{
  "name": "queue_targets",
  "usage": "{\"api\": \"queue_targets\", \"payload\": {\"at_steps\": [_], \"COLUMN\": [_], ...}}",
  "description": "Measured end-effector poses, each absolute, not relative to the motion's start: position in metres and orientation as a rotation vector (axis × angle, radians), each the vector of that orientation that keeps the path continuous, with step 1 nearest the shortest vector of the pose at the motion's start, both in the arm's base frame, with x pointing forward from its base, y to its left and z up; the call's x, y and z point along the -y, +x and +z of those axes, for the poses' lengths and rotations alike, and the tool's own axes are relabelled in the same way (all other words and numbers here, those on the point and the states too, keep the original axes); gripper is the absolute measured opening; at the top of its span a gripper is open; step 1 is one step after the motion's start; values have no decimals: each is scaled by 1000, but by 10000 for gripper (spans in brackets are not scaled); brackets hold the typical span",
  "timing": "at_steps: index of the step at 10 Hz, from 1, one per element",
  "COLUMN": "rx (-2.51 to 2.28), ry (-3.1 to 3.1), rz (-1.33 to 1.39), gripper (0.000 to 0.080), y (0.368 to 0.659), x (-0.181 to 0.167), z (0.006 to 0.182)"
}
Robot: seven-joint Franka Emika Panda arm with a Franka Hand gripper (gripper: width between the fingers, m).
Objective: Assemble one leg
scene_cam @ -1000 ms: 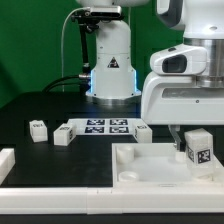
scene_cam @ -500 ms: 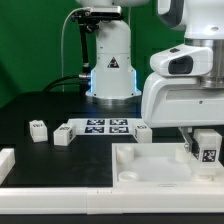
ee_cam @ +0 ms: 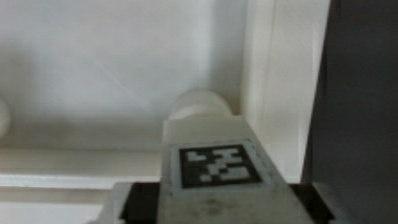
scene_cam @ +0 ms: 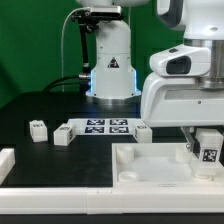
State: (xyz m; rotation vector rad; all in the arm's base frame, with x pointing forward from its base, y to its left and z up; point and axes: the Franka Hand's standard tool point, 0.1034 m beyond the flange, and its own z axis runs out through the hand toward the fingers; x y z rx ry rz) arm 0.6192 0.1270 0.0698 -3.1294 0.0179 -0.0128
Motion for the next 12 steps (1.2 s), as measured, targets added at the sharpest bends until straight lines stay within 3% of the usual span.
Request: {"api": "queue_targets", "payload": {"at_steps": [7,10,12], "rx": [-1501,-1791,-1719], "ry": [-2737,-2529,-2579], "rz": [-49,-18,-20], "gripper": [290,291,305], "y": [621,622,622], "x": [-127,-127,-127], "z": [68,68,68]}}
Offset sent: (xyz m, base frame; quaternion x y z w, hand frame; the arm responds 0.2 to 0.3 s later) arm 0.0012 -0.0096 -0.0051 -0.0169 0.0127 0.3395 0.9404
